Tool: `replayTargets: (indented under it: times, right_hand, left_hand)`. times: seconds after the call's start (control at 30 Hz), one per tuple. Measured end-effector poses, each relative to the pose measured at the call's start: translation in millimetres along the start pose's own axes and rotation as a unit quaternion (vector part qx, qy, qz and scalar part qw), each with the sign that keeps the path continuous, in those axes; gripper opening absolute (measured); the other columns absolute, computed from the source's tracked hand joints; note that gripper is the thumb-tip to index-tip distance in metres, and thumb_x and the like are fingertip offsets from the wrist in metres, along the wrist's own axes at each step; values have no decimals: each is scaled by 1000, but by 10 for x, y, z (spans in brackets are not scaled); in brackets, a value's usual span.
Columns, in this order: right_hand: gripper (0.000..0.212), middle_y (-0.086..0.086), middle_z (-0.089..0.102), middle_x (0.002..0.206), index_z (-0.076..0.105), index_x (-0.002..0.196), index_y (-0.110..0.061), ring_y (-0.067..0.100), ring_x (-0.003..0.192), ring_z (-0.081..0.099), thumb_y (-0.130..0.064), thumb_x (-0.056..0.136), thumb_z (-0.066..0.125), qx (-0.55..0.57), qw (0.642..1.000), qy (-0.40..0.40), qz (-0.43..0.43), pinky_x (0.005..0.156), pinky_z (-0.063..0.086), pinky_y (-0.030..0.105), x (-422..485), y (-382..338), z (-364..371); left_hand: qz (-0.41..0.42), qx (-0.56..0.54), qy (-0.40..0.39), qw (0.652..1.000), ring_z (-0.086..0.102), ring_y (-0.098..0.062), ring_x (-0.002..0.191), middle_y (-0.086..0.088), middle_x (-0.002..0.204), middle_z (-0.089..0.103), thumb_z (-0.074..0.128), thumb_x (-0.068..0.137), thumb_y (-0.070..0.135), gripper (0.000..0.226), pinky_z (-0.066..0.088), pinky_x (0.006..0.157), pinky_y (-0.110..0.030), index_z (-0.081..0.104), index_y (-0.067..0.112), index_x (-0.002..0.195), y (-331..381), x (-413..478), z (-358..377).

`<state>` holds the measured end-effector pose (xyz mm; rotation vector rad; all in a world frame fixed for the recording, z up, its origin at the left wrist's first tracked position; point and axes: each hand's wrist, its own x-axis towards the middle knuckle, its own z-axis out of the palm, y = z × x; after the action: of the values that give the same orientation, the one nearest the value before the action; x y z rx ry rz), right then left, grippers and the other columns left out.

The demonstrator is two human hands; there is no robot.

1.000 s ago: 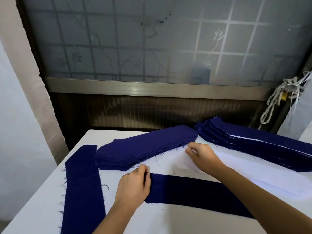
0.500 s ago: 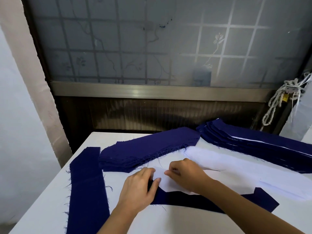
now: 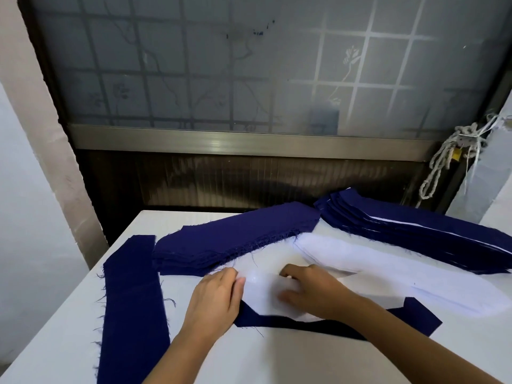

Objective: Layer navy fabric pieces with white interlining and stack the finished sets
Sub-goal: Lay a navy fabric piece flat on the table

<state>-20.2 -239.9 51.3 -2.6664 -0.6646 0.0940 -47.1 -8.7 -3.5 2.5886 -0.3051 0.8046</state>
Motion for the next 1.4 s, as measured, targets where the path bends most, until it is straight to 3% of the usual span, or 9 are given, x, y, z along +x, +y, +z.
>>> replayTargets:
  times: [0.17,0.37,0.5,0.6,0.77,0.87,1.1,1.27,1.4]
  right_hand:
    - [33,-12,62,93,55,117,-35,7,83,58,-26,86,60,-12,996,-8,85,76,48,23,-356,602,-266]
    - [31,-14,64,76,59,116,-29,4,72,59,-14,88,58,-91,985,54,136,71,41,13,-822,1237,-484]
    - [25,-17,63,72,68,106,-21,4,65,56,-12,84,71,-97,979,141,109,69,41,20,-1003,1405,-511]
    - [24,-21,61,78,69,103,-25,1,64,56,-30,81,76,-88,983,143,78,69,43,18,-1089,1376,-467]
    - [31,-14,57,114,61,120,-31,11,102,54,-35,90,59,-211,964,100,125,91,32,27,-1045,1442,-359]
    - [20,-6,63,96,72,99,-24,22,89,58,-19,80,73,-259,945,136,149,84,37,34,-1019,1476,-328]
    - [25,-9,54,56,59,59,-17,22,65,55,-14,77,76,-117,942,250,189,80,41,42,-1083,1522,-513]
    - [43,0,44,51,47,55,-11,16,51,46,-31,81,74,199,897,278,280,58,37,34,-1220,1523,-693]
    - [50,1,38,48,38,55,-6,26,51,43,-27,84,72,177,885,293,315,55,31,33,-1286,1515,-536]
  left_hand:
    - [-18,28,5,999,39,-14,51,9,58,42,61,95,23,35,31,47,-26,38,21,70,18,2,5]
    - [-31,23,12,999,42,-18,48,5,55,46,69,90,20,32,38,42,-33,46,15,68,29,9,-11]
    - [-50,-1,34,998,50,-21,49,3,58,54,70,90,19,20,43,43,-35,61,10,75,1,-8,21]
    - [-43,-9,41,998,54,-21,52,3,61,58,72,89,18,15,45,45,-35,64,10,79,-16,-12,52]
    - [-11,7,67,998,55,-20,49,4,62,60,65,92,20,13,41,43,-29,66,11,82,-19,0,72]
    - [-10,12,73,997,52,-19,47,5,60,58,60,91,22,15,36,43,-27,64,12,81,-38,2,65]
    - [-65,-8,66,996,51,-20,51,4,62,57,69,90,15,7,43,44,-34,66,9,88,-64,-7,80]
    - [-117,-62,77,988,54,-10,57,12,66,59,64,93,18,9,47,50,-31,67,17,85,-94,-16,65]
    - [-157,-72,73,982,49,-10,52,11,56,51,63,90,15,24,38,45,-28,57,20,68,-93,-4,35]
